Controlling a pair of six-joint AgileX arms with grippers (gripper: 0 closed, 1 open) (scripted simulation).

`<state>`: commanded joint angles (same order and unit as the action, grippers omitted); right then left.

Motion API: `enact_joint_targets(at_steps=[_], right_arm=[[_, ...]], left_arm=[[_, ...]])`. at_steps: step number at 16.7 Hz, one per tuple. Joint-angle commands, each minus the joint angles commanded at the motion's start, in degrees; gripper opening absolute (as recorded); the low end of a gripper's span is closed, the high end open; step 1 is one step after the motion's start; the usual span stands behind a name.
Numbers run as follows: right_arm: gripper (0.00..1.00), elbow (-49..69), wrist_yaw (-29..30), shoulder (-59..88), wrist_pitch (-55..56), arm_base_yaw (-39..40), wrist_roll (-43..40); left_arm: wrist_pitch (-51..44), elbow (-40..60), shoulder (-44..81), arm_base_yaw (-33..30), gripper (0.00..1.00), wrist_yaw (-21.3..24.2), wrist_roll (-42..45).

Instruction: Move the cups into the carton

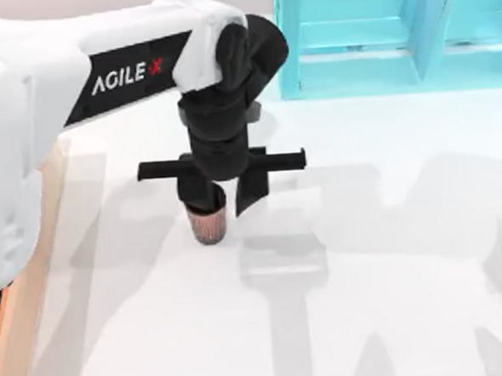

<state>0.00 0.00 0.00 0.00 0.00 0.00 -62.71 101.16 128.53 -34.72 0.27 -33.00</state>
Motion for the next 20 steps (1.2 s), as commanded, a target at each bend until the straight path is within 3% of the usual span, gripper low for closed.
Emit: enact_joint_targets(at_steps=[2,11,20], right_arm=[[1.0,0.0,0.0,0.0,0.0,0.0,0.0],[1.0,0.0,0.0,0.0,0.0,0.0,0.0],[1.0,0.0,0.0,0.0,0.0,0.0,0.0]], left_arm=[[0.0,0.0,0.0,0.0,0.0,0.0,0.0],[-0.2,0.1,-0.2,0.2,0.0,0.0,0.2],[-15.2,2.1,-13.1,12.1,0.0,-0.1,11.9]])
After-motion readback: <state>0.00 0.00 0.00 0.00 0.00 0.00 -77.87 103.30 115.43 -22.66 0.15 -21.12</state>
